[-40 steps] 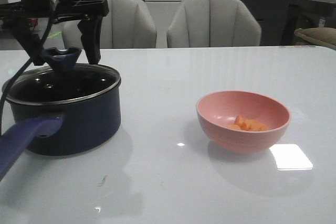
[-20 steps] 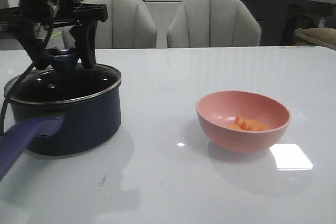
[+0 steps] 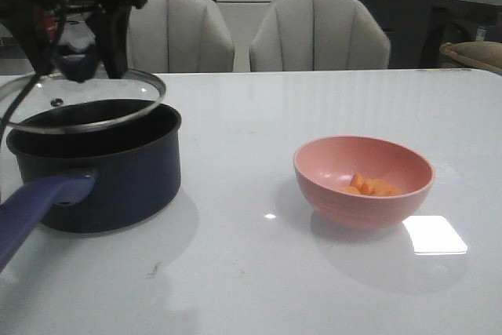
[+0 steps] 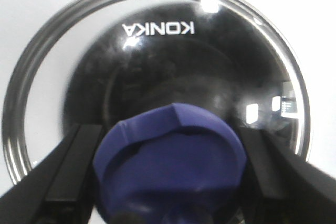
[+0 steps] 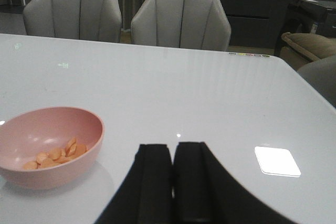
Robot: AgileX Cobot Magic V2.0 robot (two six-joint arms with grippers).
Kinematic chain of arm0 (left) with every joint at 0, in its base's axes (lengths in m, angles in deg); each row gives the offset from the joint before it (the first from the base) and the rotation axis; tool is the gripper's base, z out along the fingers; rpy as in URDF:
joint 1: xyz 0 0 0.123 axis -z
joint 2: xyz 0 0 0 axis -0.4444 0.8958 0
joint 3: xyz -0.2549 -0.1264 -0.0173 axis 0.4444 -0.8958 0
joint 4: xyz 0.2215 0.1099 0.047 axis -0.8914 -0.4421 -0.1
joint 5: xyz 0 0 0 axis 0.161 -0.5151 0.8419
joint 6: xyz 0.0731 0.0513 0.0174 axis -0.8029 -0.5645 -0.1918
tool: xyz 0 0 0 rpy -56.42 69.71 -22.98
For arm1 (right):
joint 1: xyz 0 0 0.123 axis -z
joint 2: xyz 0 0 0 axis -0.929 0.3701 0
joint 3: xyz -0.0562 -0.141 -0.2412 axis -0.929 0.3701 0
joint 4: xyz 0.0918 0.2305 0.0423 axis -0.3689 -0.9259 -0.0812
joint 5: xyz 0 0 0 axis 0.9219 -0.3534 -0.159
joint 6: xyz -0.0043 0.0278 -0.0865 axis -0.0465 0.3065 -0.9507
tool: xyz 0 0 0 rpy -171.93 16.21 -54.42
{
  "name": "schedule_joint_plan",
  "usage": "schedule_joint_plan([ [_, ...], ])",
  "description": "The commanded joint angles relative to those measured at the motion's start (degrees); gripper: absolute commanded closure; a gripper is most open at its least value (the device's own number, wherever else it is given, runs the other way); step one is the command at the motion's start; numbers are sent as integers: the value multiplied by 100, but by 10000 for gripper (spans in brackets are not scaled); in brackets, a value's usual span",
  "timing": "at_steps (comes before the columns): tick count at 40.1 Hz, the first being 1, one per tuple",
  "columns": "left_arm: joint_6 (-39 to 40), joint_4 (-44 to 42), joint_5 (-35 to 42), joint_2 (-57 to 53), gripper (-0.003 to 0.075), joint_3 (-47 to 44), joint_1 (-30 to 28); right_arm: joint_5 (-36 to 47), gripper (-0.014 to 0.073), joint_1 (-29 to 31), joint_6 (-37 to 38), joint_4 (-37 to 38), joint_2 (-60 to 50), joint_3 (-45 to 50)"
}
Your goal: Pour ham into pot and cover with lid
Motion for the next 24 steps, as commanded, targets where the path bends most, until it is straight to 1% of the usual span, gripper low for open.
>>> schedule_joint_plan([
  [1, 10, -426, 210, -664, 388, 55, -74, 510, 445, 34, 0, 94, -115, -28],
  [7, -257, -435, 375, -1106, 388, -447, -581, 510, 445, 34, 0, 94, -115, -28],
  [10, -374, -364, 458, -1319, 388, -806, -1018, 510, 445, 34, 0, 94, -115, -28],
  [13, -810, 16, 625, -1503, 388, -1149, -1481, 510, 445, 34, 0, 94, -115, -28],
  [15, -1255, 407, 802, -1614, 388, -1388, -1824, 510, 445, 34, 0, 94, -115, -28],
  [17, -1513, 770, 1039, -1700, 388, -1656, -2209, 510, 445, 34, 0, 94, -115, -28],
  [20, -1593, 900, 1319, -1736, 388, -1946, -2657, 510, 445, 34, 0, 94, -115, -28],
  [24, -1658, 900, 1685, -1699, 388, -2356, -3048, 510, 445, 34, 0, 94, -115, -28],
])
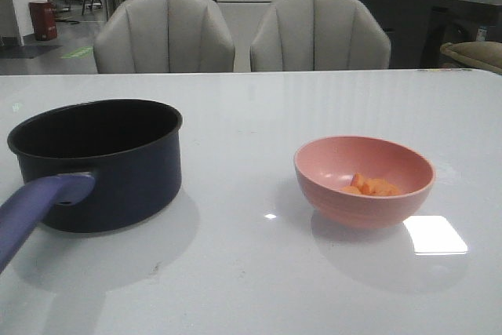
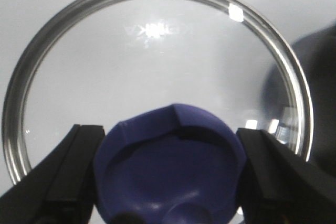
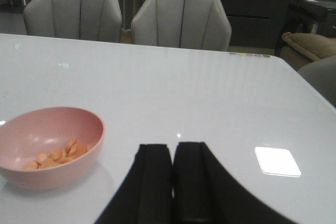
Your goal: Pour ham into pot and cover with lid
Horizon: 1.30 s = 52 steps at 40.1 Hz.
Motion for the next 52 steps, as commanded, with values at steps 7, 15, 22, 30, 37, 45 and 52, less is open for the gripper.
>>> schedule_joint_plan([
  [7, -270, 110, 1076, 13, 388, -536, -408, 510, 445, 34, 0, 94, -115, -28],
  [15, -270, 70, 1099, 670, 388, -547, -408, 510, 445, 34, 0, 94, -115, -28],
  [22, -270, -11, 1206, 1042, 386, -547, -408, 510, 445, 34, 0, 94, -115, -28],
  [30, -278, -15, 1304, 1277, 385, -547, -408, 510, 445, 34, 0, 94, -115, -28],
  [37, -319, -15, 1294, 1392, 295, -547, -408, 510, 445, 34, 0, 94, -115, -28],
  [45, -390, -24, 1246, 1392, 104, -547, -408, 510, 445, 34, 0, 94, -115, -28],
  [52, -390, -48, 1246, 1381, 95, -486, -408, 510, 445, 34, 0, 94, -115, -28],
])
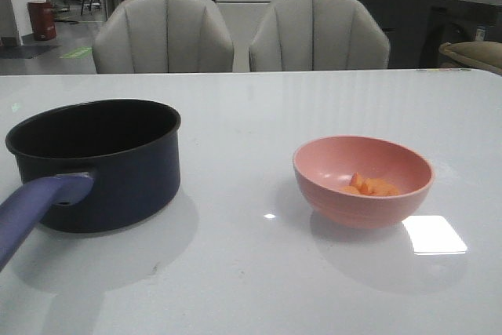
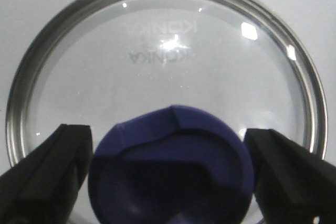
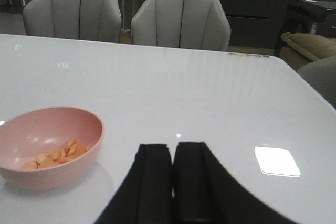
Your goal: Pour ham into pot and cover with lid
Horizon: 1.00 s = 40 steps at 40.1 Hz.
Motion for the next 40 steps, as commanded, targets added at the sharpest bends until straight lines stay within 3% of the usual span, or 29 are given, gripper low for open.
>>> schedule_joint_plan([
  [1, -19, -87, 9, -179, 95, 147, 0, 510, 445, 34, 0, 94, -115, -28],
  [21, -29, 399, 86, -1563, 95, 98, 51, 510, 445, 34, 0, 94, -115, -28],
  [40, -41, 301, 1055, -4302, 95, -1024, 1299, 510, 445, 34, 0, 94, -115, -28],
])
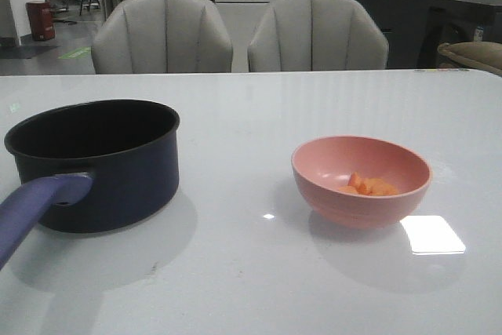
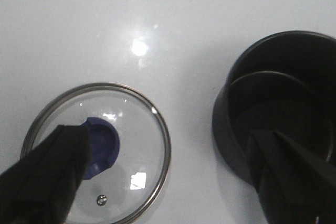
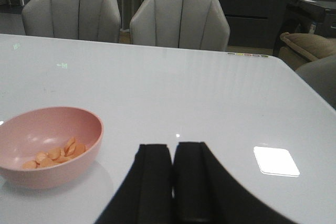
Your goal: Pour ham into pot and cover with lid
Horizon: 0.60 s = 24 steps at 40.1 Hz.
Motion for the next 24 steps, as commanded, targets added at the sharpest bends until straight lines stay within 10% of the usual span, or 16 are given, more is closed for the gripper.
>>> schedule_joint_plan([
  [1, -17, 26, 682, -866, 95, -191, 293, 510, 445, 34, 0, 94, -115, -28],
  [24, -17, -99, 2047, -4872, 95, -2736, 1190, 510, 445, 34, 0, 94, -109, -28],
])
